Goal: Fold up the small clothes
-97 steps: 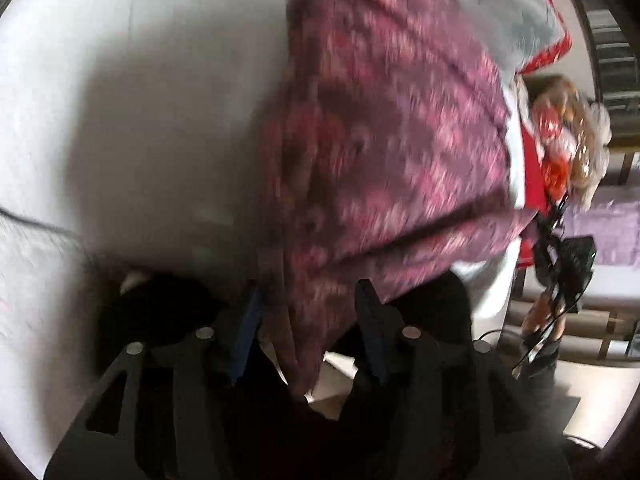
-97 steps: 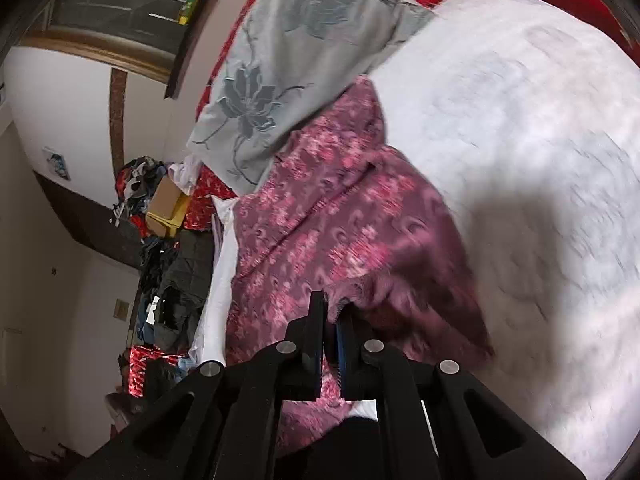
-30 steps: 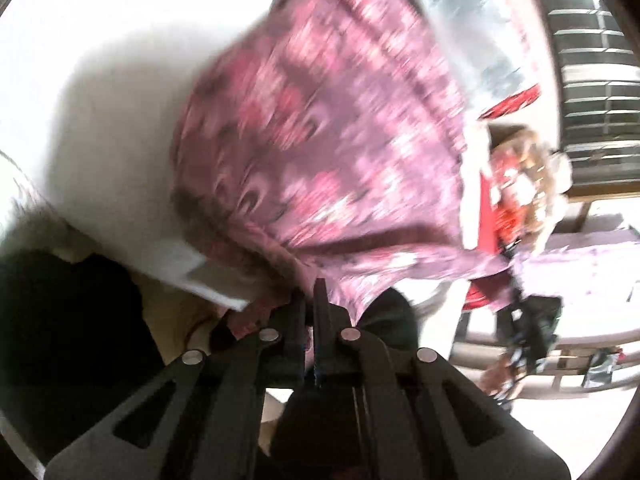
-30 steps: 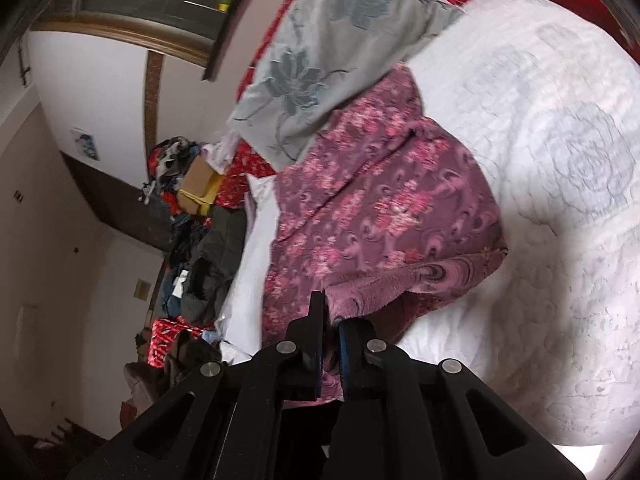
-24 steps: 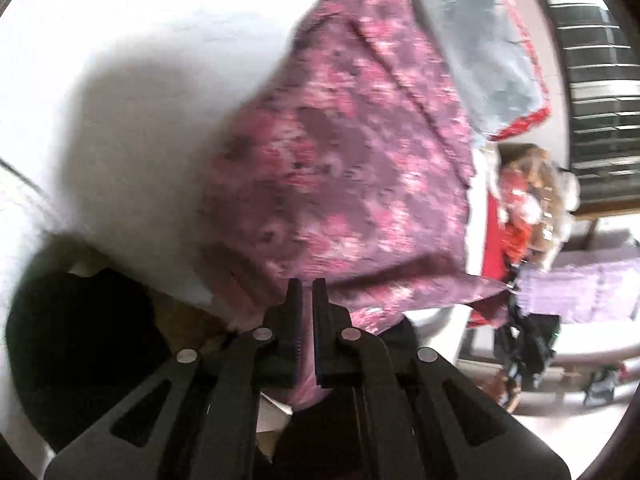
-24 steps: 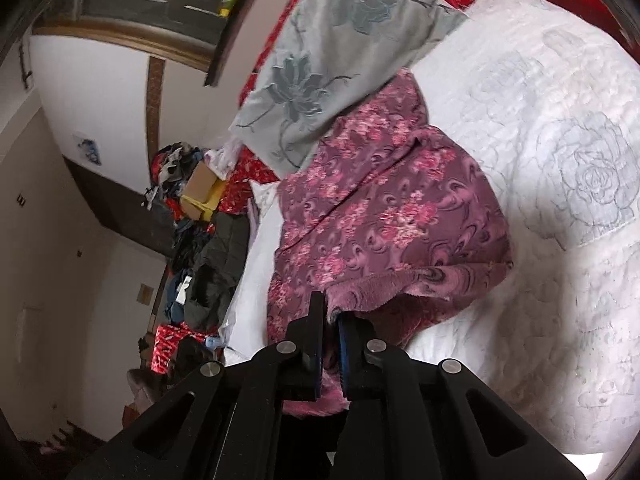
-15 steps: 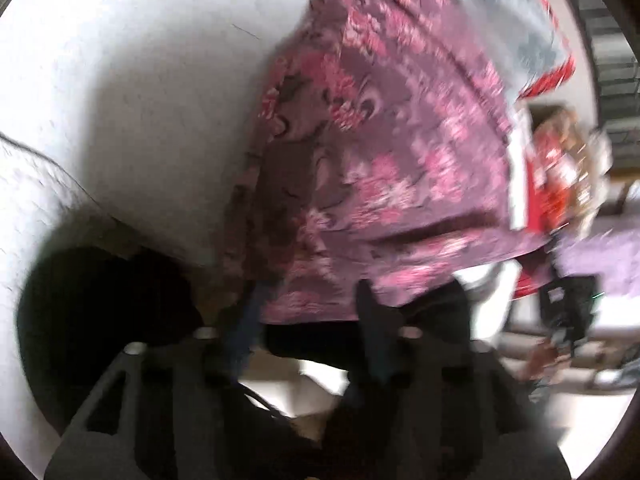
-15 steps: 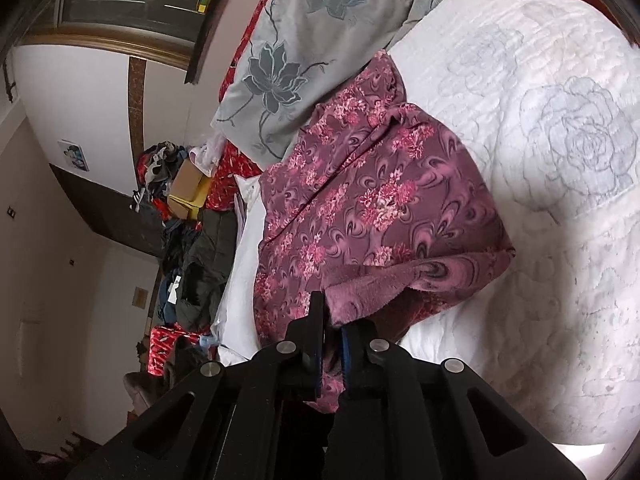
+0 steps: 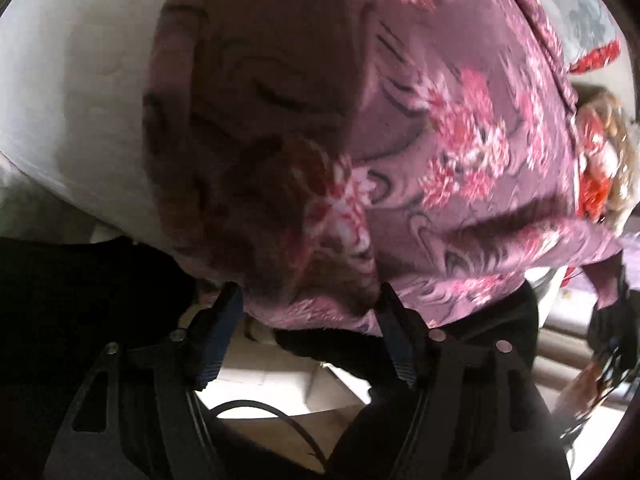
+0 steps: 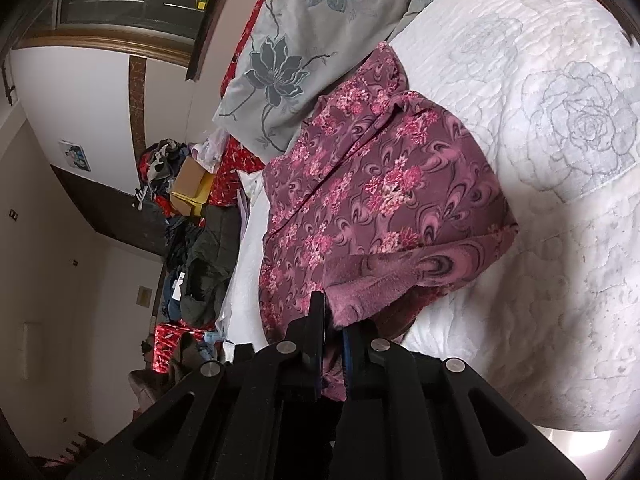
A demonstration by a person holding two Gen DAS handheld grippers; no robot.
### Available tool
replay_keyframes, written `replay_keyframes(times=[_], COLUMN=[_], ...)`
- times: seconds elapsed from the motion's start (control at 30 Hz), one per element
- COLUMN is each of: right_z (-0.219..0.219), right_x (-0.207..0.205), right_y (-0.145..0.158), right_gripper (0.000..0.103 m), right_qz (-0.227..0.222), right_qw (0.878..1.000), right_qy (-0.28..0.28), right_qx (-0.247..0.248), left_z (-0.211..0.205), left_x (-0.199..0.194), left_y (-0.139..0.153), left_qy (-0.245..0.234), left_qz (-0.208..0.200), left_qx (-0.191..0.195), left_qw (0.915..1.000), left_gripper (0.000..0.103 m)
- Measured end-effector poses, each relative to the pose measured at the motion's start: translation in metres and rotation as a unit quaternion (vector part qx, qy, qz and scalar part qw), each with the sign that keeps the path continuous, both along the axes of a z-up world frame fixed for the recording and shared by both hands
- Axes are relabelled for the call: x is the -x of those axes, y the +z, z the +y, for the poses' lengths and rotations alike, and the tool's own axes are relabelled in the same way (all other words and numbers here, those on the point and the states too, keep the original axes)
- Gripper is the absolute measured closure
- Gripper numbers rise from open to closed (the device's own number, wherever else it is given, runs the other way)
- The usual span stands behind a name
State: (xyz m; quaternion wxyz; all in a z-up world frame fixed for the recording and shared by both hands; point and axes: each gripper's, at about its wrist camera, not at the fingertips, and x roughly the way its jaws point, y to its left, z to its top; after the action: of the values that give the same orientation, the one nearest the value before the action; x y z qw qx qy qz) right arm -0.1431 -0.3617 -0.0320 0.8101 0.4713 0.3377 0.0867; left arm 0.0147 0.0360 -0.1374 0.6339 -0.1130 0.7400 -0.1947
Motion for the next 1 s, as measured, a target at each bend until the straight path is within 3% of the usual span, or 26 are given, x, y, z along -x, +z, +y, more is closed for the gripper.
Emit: replay_keyframes(times=[0.07,0.13,0.3,0.5,0.6,0.73,1.0], right_z=[0.002,0.003,0.006,0.009,0.005,-0.009,-0.039], right_x=[0.0,0.001,0.003,-0.001,-0.009,-0.029,-0.087], right_y=[0.001,0.001,0.009,0.034,0.04,0.043,0.052], right_gripper=[0.093,0.093,0.095,0.098,0.098,0.098,0.098], right_qz=[-0.003,-0.005,-0.024,-0.075,-0.089,-0.093,-0.117], right_qw=[1.0,1.0,1.0,0.997,0.996,0.995,0.992], right_qy=[0.005,0.007,0.014,0.011,0.003,-0.017,-0.044], right_qx=[0.002,0.004,0.013,0.017,0.019,0.015,-0.007], left_z=[0.006,0.014,0.035,0.051,0.047,0.031,0.015], left_x=[-0.001,-0.002,-0.008,-0.029,-0.044,-0.067,-0.132], left_y=[0.003,0.011,0.063,0.134,0.145,0.144,0.17], left_qy=[0.009,0.016,0.034,0.049,0.055,0.074,0.094], left_qz=[0.007,0.007,-0.039,-0.111,-0.13,-0.123,-0.153], left_qx=[0.028,0.051,0.117,0.179,0.176,0.168,0.191], left_qw=[0.9995,0.9985,0.9917,0.9763,0.9742,0.9753,0.965], left_gripper=[0.062,0.098,0.099,0.099,0.099,0.099,0.099])
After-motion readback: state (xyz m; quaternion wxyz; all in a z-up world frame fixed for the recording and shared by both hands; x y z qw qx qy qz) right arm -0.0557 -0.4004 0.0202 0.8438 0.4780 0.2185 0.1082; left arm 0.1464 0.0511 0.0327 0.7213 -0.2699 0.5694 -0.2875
